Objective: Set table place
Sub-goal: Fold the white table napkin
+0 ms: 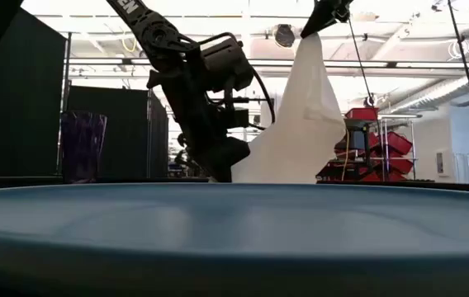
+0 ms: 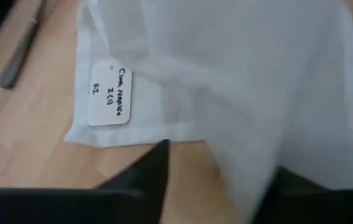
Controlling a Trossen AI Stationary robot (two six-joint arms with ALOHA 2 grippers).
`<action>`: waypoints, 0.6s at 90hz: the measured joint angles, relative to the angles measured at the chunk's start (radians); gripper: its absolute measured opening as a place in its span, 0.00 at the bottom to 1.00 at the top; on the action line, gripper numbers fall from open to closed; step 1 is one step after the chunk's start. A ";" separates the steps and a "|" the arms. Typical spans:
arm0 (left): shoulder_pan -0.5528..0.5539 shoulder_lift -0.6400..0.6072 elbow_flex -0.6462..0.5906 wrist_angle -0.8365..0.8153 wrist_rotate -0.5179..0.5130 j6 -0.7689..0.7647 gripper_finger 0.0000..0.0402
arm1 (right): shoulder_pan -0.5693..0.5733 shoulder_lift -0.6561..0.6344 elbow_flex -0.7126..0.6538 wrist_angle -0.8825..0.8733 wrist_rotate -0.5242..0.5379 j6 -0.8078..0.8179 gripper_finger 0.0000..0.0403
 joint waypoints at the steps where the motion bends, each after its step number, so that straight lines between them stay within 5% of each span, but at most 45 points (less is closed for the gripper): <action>1: -0.003 -0.002 0.000 0.000 -0.005 0.010 0.14 | -0.001 0.000 0.000 0.000 0.000 0.000 0.00; 15: -0.057 -0.057 0.013 0.014 -0.057 0.116 0.01 | -0.004 0.000 0.000 -0.010 0.002 0.002 0.00; 54: -0.112 -0.365 0.038 -0.161 -0.167 0.171 0.00 | -0.008 0.000 0.000 -0.024 0.005 0.044 0.00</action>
